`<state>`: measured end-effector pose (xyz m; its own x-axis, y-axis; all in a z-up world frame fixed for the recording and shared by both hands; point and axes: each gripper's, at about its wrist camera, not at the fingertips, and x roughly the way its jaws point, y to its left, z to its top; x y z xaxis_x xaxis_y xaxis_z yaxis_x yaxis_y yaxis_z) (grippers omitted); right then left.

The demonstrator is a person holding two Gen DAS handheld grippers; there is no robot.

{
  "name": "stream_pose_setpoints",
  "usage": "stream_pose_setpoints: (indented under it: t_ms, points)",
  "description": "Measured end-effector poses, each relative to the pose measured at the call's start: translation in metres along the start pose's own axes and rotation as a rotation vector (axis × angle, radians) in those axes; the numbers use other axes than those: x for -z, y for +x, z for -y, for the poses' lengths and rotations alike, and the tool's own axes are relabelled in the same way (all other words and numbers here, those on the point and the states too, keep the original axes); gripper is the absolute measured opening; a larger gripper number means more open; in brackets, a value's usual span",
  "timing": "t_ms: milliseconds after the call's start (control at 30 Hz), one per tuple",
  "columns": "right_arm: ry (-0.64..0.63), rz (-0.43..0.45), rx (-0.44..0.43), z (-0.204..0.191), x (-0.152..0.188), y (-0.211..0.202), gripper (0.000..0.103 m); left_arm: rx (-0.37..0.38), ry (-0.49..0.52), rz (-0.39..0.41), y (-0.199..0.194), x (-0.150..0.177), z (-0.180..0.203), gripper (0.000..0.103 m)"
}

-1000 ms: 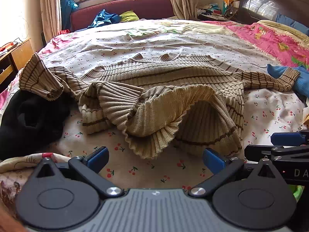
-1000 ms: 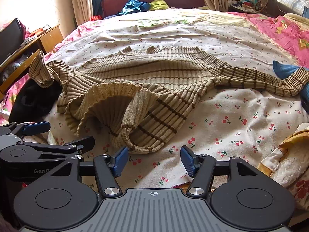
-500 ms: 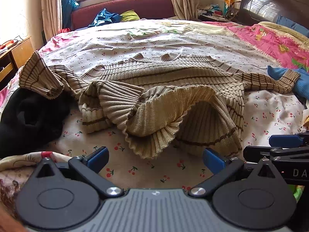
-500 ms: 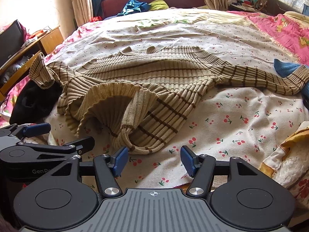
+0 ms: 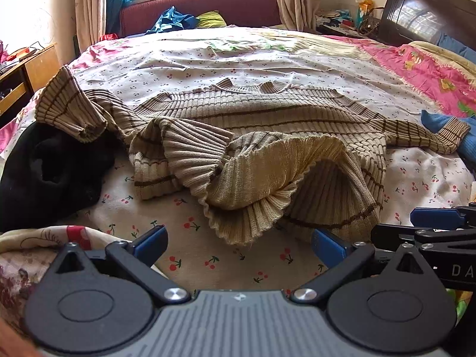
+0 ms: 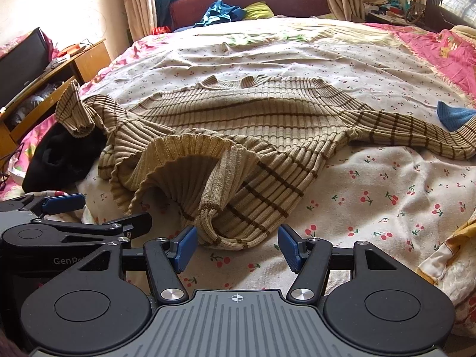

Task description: Fold small clothes

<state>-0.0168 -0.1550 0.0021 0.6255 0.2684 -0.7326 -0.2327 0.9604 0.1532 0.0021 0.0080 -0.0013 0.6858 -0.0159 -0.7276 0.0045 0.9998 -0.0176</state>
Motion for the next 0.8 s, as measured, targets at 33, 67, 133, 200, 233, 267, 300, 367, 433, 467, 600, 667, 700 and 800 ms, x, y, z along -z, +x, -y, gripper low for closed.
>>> stream_pose_setpoints:
  t_ms: [33, 67, 133, 200, 233, 267, 300, 367, 433, 467, 600, 667, 700, 800]
  points:
    - [-0.002, 0.000, -0.002, 0.000, 0.000, 0.000, 0.060, -0.002, 0.000, 0.000, 0.000, 0.000, 0.000, 0.103]
    - [-0.005, 0.001, -0.003, -0.001, -0.001, 0.001, 0.060, -0.004, -0.001, 0.001, 0.000, 0.000, 0.000, 0.103]
    - [-0.016, 0.003, -0.005, -0.002, -0.002, 0.001, 0.060, -0.007, -0.003, -0.001, 0.000, -0.001, -0.001, 0.103]
    - [-0.024, 0.004, -0.010, -0.003, -0.003, 0.002, 0.060, -0.008, -0.011, -0.003, 0.000, -0.002, -0.003, 0.103]
    - [-0.028, 0.006, -0.014, -0.004, -0.004, 0.003, 0.060, -0.007, -0.015, -0.004, 0.000, -0.003, -0.004, 0.103]
    - [-0.031, 0.008, -0.020, -0.004, -0.005, 0.003, 0.060, -0.005, -0.020, -0.006, 0.000, -0.003, -0.006, 0.103]
    - [-0.033, 0.010, -0.026, -0.005, -0.006, 0.004, 0.060, -0.002, -0.023, -0.008, 0.000, -0.004, -0.007, 0.103]
    - [-0.042, 0.011, -0.032, -0.005, -0.009, 0.005, 0.060, 0.006, -0.017, -0.006, -0.001, -0.007, -0.011, 0.103]
    - [-0.053, 0.007, -0.029, -0.006, -0.012, 0.009, 0.060, 0.009, -0.005, -0.002, -0.001, -0.009, -0.014, 0.103]
    - [-0.057, 0.005, -0.030, -0.006, -0.014, 0.011, 0.060, 0.006, 0.003, 0.003, -0.001, -0.011, -0.018, 0.103]
    - [-0.077, -0.010, -0.041, -0.008, -0.020, 0.023, 0.060, -0.010, 0.038, 0.032, -0.001, -0.018, -0.033, 0.103]
    - [-0.085, -0.026, -0.067, -0.009, -0.022, 0.031, 0.057, 0.010, 0.055, 0.034, 0.002, -0.020, -0.039, 0.103]
    - [-0.090, -0.036, -0.086, -0.011, -0.023, 0.035, 0.052, 0.013, 0.075, 0.029, 0.003, -0.020, -0.040, 0.103]
    - [-0.090, -0.072, -0.136, -0.013, -0.027, 0.050, 0.015, 0.008, 0.125, 0.012, 0.010, -0.022, -0.045, 0.103]
